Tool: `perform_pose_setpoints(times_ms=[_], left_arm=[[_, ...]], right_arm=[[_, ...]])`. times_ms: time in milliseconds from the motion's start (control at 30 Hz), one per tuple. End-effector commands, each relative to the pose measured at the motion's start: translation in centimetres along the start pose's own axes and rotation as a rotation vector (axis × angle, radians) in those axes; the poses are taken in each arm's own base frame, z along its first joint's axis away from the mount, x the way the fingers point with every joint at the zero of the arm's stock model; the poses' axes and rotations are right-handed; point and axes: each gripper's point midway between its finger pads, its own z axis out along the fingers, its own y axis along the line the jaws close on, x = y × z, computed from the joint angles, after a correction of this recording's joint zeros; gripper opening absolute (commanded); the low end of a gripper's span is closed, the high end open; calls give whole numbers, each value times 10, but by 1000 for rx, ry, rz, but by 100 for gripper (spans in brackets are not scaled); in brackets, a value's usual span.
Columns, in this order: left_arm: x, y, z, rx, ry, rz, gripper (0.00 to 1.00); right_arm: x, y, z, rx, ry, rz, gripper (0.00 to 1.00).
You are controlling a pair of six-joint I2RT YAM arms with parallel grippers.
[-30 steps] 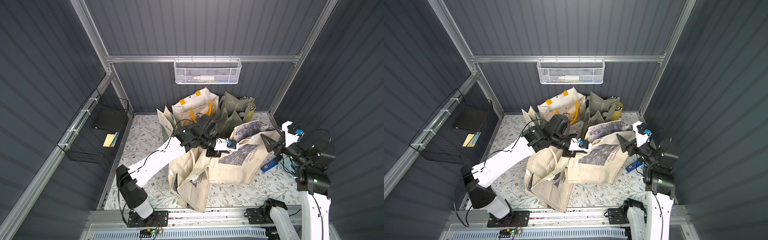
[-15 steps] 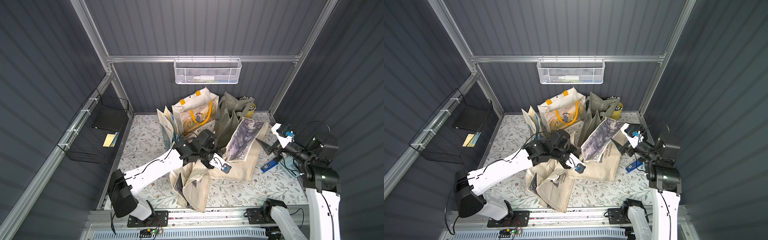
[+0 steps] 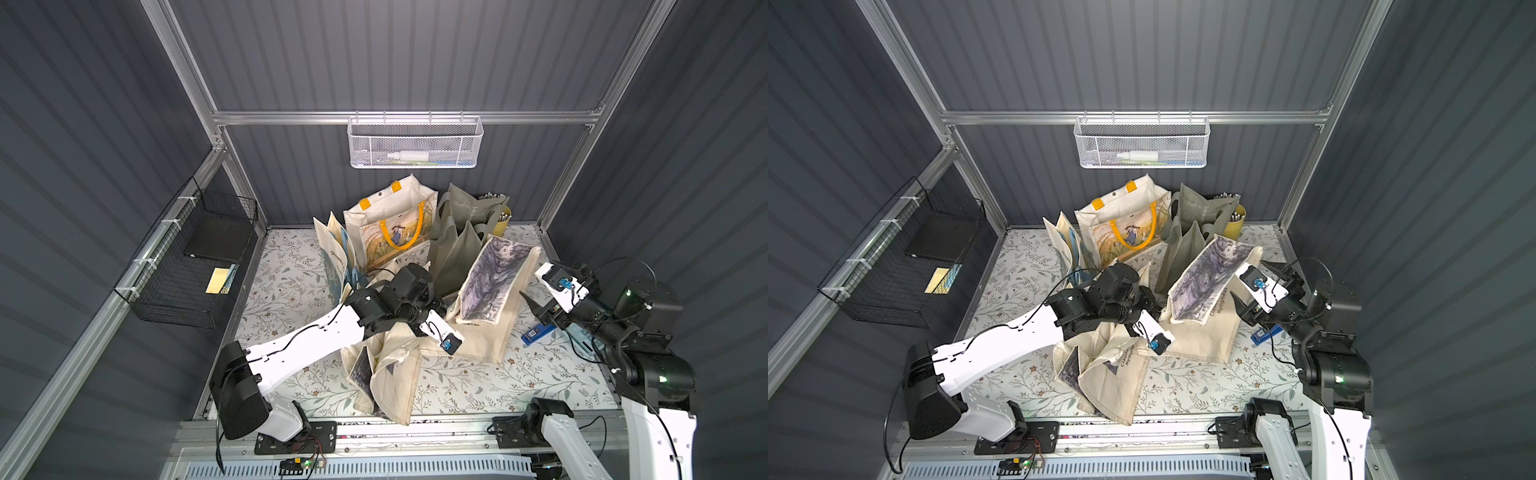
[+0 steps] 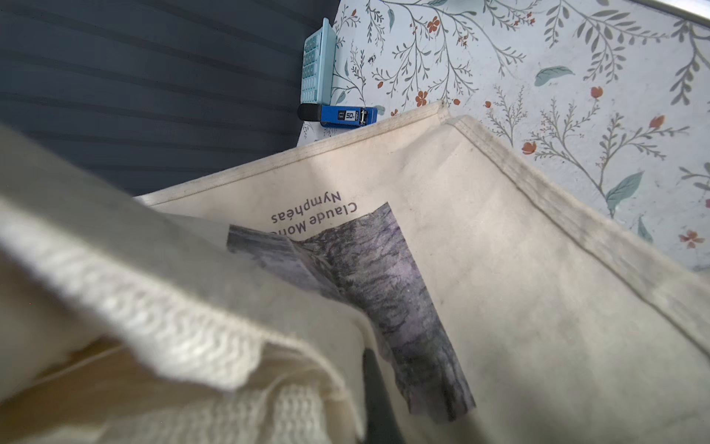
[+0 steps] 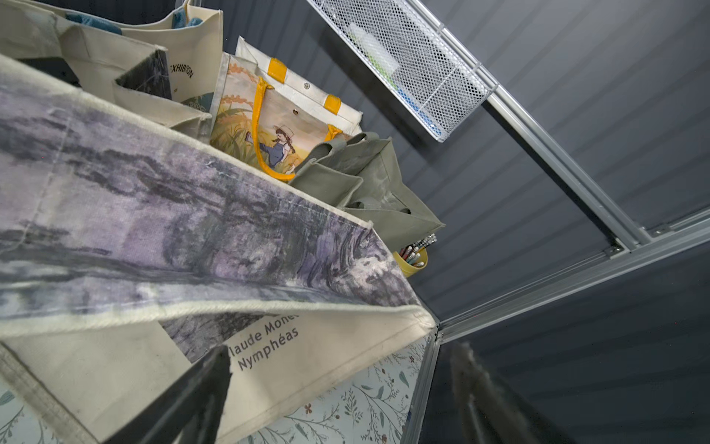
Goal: Put away the canvas bag
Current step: Press the canvas bag.
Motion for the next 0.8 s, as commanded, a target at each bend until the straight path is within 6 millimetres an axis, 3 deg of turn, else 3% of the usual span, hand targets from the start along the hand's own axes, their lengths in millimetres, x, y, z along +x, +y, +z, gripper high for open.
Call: perform_pose_setpoints(times_ms=[0, 67, 200, 267, 333, 533, 767], left_arm=[[-14, 31, -24, -69, -42, 10, 0], [-25, 44, -30, -48, -89, -32, 0], [-60, 97, -49, -51, -260, -254, 0], [-70, 108, -53, -36, -322, -341, 0], [-69, 106, -49, -18, -324, -394, 0], [-57, 93, -44, 48, -296, -513, 0], [-43, 68, -55, 133, -262, -392, 0]], right_arm=[[8, 14, 7, -84, 25, 38, 88], [-7, 6, 9, -65, -47, 100, 86], [-35, -31, 11, 32, -137, 327, 87], [-44, -42, 11, 44, -161, 406, 89], [-46, -38, 16, 9, -188, 423, 98], [-43, -27, 29, -94, -191, 526, 98], [-32, 23, 26, -298, -183, 471, 98]])
